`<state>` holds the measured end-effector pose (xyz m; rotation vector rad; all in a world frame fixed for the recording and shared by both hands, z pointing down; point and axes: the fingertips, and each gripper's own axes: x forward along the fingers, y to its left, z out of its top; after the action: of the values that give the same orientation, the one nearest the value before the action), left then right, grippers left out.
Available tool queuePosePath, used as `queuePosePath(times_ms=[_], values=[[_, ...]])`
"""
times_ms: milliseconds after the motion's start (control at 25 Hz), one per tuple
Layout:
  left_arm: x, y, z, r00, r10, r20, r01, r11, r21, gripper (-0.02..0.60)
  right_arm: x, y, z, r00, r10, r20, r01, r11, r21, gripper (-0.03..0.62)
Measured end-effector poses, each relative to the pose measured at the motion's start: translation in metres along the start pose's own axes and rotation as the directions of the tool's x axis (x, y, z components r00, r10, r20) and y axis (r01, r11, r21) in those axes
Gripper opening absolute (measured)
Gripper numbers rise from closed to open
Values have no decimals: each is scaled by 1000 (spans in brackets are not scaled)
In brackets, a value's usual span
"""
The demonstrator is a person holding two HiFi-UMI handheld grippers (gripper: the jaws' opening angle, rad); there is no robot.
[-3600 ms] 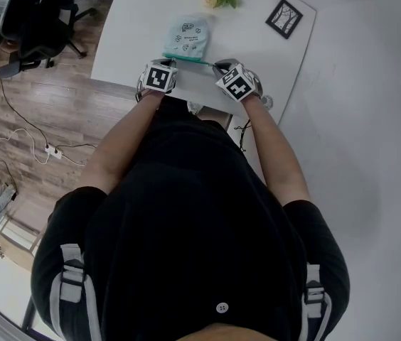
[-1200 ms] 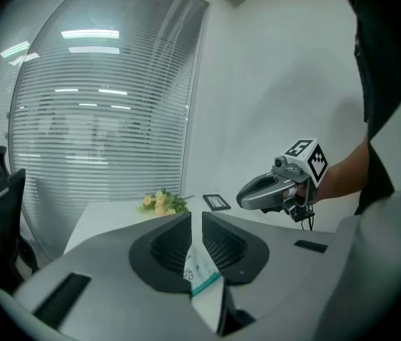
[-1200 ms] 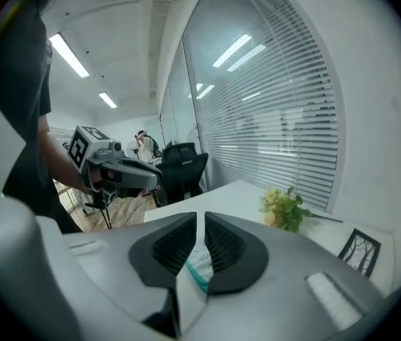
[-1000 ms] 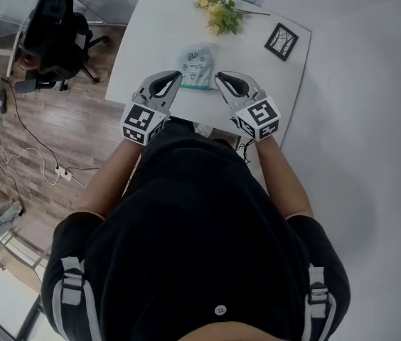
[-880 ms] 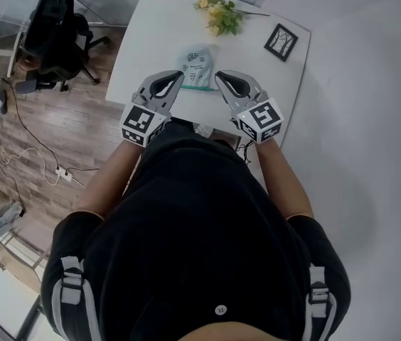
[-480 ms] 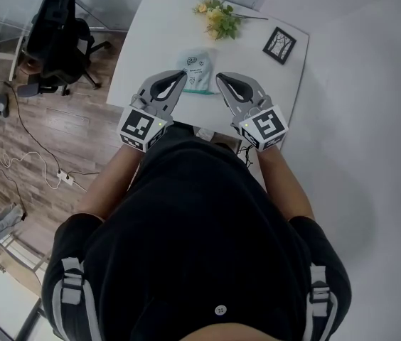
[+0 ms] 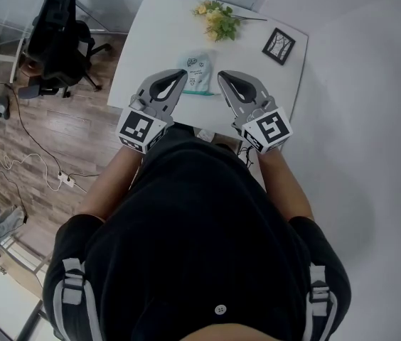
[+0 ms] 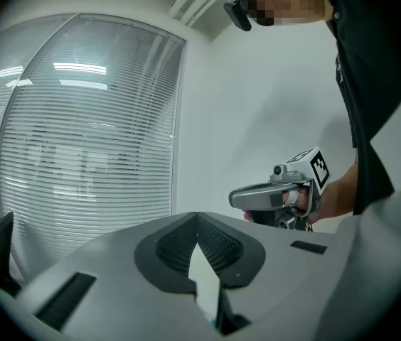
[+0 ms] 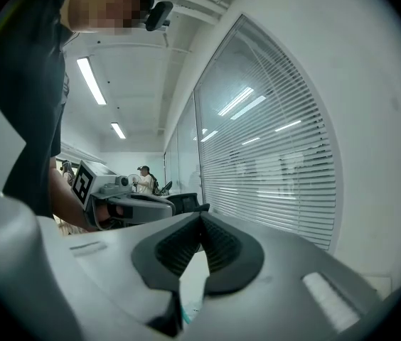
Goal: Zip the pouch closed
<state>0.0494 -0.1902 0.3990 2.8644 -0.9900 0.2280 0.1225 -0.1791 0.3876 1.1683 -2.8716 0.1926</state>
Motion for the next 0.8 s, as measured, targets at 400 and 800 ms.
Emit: queuePosePath(times_ms=[400,800], values=[[-6,4,0,1000,12,2,-12,1000,-7,9,1,3,2,1000,0,-5,0,1000,-5,11],[-6,6,0,1000,18,-2,-18,1000,-6,9,3,1,1,1000,-3,-12,3,1000,-7,11]])
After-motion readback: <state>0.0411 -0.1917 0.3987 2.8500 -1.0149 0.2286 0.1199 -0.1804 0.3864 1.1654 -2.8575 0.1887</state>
